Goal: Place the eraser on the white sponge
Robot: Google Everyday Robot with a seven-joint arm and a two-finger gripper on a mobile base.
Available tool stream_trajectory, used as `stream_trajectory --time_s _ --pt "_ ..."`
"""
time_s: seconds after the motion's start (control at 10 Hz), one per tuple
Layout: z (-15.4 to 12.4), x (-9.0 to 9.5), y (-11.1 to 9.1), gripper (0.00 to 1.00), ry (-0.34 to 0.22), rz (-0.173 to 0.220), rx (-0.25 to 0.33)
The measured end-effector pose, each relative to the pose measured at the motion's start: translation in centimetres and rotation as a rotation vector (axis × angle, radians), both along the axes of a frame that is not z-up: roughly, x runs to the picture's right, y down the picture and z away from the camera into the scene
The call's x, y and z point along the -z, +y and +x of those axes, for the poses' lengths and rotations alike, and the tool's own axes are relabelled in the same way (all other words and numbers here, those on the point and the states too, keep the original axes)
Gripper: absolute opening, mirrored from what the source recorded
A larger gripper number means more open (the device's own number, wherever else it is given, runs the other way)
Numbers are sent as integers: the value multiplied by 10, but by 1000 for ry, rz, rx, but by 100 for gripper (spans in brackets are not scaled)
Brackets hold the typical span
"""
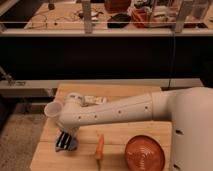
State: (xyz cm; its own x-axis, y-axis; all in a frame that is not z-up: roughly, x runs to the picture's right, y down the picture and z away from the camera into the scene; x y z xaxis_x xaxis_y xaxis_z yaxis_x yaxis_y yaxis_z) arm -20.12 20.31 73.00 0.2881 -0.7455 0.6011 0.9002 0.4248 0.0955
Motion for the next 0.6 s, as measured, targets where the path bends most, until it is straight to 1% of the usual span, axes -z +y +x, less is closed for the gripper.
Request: stream_trajectory --time_s 0.1,0.2,0.6 --pt "-1 -2 1 78 -4 -9 -2" --pt "-1 -4 2 80 -8 -19 -3" --pt "-7 -6 7 80 -22 -40 4"
